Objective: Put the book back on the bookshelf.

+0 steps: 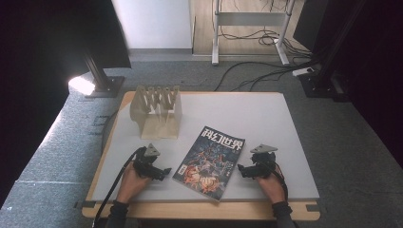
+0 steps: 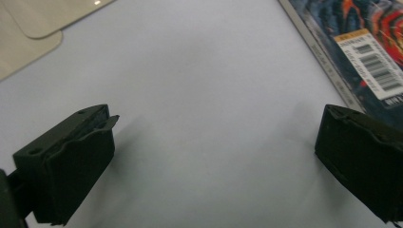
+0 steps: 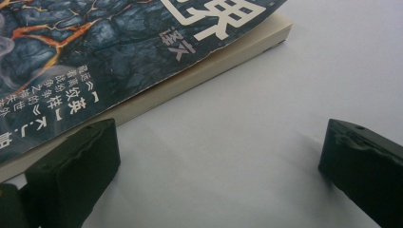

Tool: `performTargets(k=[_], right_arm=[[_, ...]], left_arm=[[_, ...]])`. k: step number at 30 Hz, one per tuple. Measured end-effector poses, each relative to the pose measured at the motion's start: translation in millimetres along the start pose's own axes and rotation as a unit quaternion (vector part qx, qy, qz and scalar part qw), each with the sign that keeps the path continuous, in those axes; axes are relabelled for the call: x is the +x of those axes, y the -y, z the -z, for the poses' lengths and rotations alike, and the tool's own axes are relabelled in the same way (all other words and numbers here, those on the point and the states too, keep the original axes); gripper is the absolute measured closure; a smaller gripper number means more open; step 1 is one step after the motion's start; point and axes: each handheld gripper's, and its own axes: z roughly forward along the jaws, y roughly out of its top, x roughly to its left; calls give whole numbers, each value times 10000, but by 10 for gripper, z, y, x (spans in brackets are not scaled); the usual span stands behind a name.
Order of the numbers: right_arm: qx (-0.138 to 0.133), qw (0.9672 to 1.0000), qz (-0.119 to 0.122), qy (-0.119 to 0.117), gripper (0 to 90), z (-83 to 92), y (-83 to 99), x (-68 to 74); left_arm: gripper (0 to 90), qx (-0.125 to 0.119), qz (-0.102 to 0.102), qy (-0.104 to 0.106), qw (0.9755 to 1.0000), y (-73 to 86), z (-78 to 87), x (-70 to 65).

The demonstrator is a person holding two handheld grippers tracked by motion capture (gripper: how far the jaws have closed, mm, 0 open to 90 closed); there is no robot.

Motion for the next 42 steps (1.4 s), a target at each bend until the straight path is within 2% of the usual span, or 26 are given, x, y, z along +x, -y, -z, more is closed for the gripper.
performTargets(k=[4, 8, 10, 11, 15, 18, 19, 20, 22, 24, 34, 36, 38, 42], right_arm=[[38, 10000, 6, -40, 0, 15, -15, -3], [-85, 9998, 50, -147, 0, 53, -54, 51], [-124, 9997, 95, -163, 0, 65, -75, 83], [-139, 9997, 107, -182, 0, 66, -84, 103], [-89, 9995, 192, -254, 0, 33, -99, 171], [-90, 9993, 182, -319, 0, 17, -98, 180], [-83, 9992, 190, -328, 0, 15, -100, 181], [-77, 9992, 201, -329, 0, 16, -101, 182], [-87, 9991, 203, -362, 0, 19, -105, 184], [-77, 9990, 222, -389, 0, 19, -109, 192], [-43, 9973, 320, -658, 4, -49, -131, 254], [-43, 9972, 311, -680, 10, -55, -134, 255], [-34, 9963, 254, -825, 0, -95, -144, 255], [-63, 9960, 253, -857, 0, -124, -154, 233]], left_arm=[[0, -38, -25, 11, 10000, -58, -61, 15], [0, -47, -59, 76, 9999, -90, -94, -1], [0, -36, -180, 134, 9997, -116, -109, -53], [0, -49, -241, 248, 9994, -125, -125, -85], [0, -58, -332, 284, 9990, -139, -136, -142], [0, -63, -407, 461, 9981, -139, -147, -219], [0, -63, -407, 461, 9981, -139, -147, -219], [0, -76, -501, 570, 9971, -146, -157, -287], [0, -82, -550, 597, 9967, -151, -161, -322], [0, -68, -627, 678, 9957, -172, -176, -415], [0, -75, -831, 858, 9928, -221, -214, -632], [0, -83, -861, 869, 9925, -226, -218, -655], [0, -77, -902, 887, 9919, -233, -222, -687], [0, -74, -955, 945, 9909, -245, -232, -736]])
